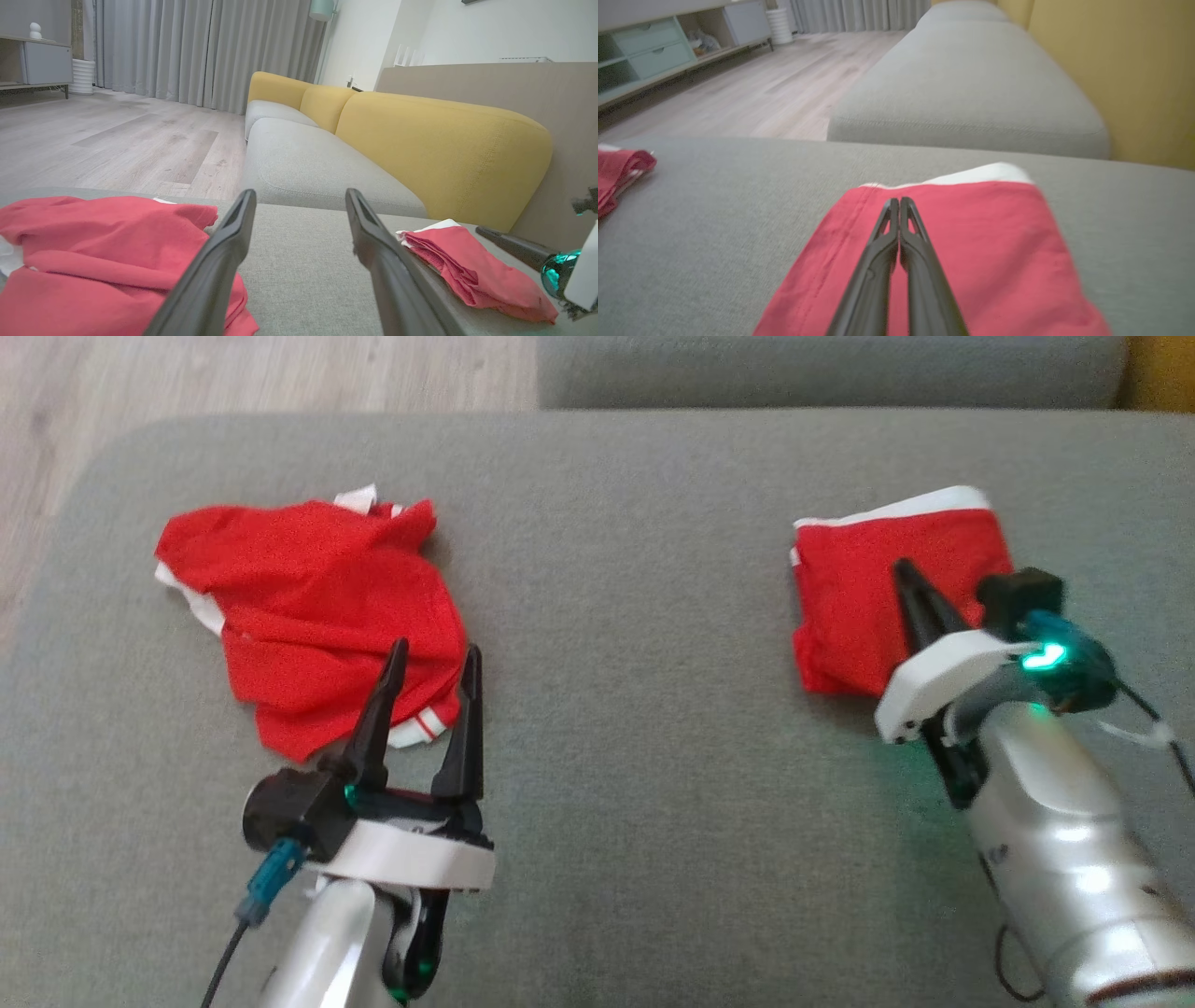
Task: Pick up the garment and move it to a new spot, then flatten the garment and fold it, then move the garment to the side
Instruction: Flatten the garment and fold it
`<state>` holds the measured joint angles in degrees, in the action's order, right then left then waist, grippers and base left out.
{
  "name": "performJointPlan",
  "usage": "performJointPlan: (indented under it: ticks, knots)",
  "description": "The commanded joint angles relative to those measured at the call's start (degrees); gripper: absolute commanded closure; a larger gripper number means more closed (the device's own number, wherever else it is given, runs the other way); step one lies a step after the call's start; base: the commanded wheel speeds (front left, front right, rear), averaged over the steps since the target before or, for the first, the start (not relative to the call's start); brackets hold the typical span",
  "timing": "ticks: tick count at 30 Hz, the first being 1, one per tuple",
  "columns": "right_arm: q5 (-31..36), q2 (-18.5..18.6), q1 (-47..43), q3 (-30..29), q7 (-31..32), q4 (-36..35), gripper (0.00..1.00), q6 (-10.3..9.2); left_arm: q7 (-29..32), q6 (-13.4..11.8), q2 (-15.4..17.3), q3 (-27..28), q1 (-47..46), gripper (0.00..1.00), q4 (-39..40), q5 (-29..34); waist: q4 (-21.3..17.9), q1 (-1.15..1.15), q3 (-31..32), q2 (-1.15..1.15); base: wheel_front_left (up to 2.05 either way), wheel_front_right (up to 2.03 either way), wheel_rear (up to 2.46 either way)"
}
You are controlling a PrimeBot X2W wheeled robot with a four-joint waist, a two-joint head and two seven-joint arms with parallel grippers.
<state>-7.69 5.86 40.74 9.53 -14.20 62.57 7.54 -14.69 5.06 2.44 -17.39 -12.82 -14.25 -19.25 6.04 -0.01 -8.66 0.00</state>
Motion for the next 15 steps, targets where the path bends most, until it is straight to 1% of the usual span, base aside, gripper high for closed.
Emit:
performJointPlan:
  ticks: [1,3,4,6,7,8,9,11,15]
  knots:
    - [-0.4,0.2,-0.2,1.1,-0.7,-2.1,1.0,-0.05,-0.3,0.0,0.4,2.1,-0.7,0.0,2.1,0.4,-1.2,0.01,1.5,0.0,0.0,0.0,0.0]
    - [-1.3,1.4,-2.7,0.4,-0.8,-7.1,1.0,-0.05,-0.3,0.0,0.4,2.5,0.0,0.0,2.0,0.6,-1.9,0.01,2.7,0.0,0.0,0.0,0.0]
    - [-1.8,2.3,-5.9,-0.9,-0.8,-11.9,1.0,-0.05,-0.3,-0.1,0.4,2.9,0.7,0.0,1.9,0.7,-2.5,0.01,3.5,0.0,0.0,0.0,0.0]
    - [-1.9,2.7,-9.6,-2.4,-0.8,-16.1,1.0,-0.05,-0.3,-0.1,0.4,3.2,1.3,0.0,1.8,0.8,-2.9,0.01,4.3,0.0,0.0,0.0,0.0]
    - [-1.3,2.7,-13.3,-4.1,-0.8,-20.0,0.89,-0.05,-0.3,-0.1,0.4,3.3,1.9,0.0,1.5,0.9,-3.3,0.01,4.9,0.0,0.0,0.0,0.0]
    - [-0.7,2.6,-15.2,-5.1,-0.8,-22.1,0.32,-0.05,-0.3,-0.1,0.4,3.3,2.2,0.0,1.3,0.9,-3.5,0.01,5.1,0.0,0.0,0.0,0.0]
    - [-0.2,2.2,-17.1,-6.3,-0.8,-23.9,0.0,-0.05,-0.3,-0.2,0.4,3.4,2.5,0.0,1.0,0.7,-3.6,0.01,5.3,0.0,0.0,0.0,0.0]
    - [0.8,1.3,-20.7,-8.0,-0.8,-27.2,0.0,-0.05,-0.3,-0.6,0.4,3.8,3.1,0.0,0.2,-0.8,-3.8,0.01,5.6,0.0,0.0,0.0,0.0]
    - [2.9,-0.6,-26.3,-10.7,-0.6,-32.5,0.0,-0.05,-0.3,-0.8,0.4,4.0,3.5,0.0,-1.2,-0.1,-4.2,0.01,5.8,0.0,0.0,0.0,0.0]
